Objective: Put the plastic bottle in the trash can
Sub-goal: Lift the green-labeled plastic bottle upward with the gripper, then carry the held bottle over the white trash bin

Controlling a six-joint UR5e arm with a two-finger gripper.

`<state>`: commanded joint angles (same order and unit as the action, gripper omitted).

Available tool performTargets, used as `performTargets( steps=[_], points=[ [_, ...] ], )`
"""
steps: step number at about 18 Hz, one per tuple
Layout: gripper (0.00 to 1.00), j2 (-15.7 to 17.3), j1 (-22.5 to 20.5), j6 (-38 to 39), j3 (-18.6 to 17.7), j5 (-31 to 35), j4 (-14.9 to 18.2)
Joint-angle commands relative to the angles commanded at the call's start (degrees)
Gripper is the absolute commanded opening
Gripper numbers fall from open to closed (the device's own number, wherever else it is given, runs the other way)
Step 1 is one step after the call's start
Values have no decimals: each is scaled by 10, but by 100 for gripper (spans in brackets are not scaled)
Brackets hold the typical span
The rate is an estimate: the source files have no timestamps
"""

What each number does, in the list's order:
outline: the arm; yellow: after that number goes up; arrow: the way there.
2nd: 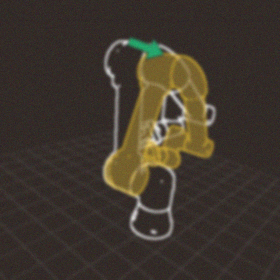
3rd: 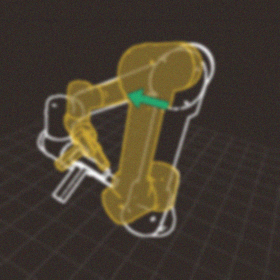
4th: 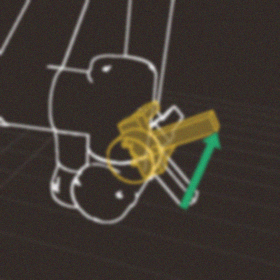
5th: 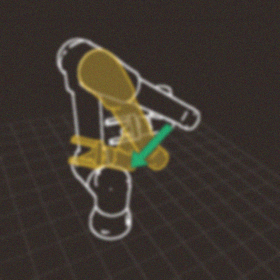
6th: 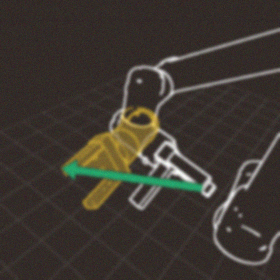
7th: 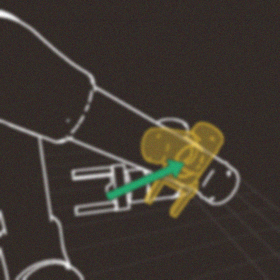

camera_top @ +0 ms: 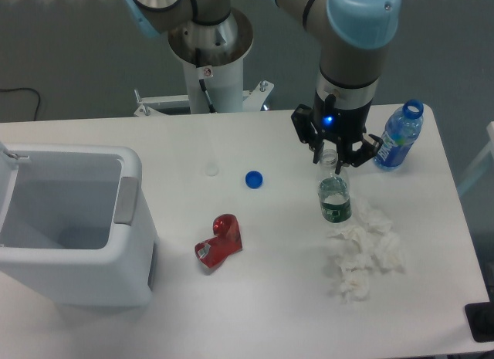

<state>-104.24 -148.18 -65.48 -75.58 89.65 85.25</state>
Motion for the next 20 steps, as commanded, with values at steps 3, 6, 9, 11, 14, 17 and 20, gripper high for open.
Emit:
performTargets(
  steps=[3,6,9,11,14,17,20],
  points=[
    [14,2,1,0,-2,2,1],
    [14,5,1,1,-1,3,1],
    [13,17,4,1,-3,-7,0],
    [12,19,7,2,-4,-30,1],
    [10,54,8,8,-13,-76,0],
    [10,100,18,36,-25,-118,0],
    [10,143,23,39,-45,-160,1]
  ],
)
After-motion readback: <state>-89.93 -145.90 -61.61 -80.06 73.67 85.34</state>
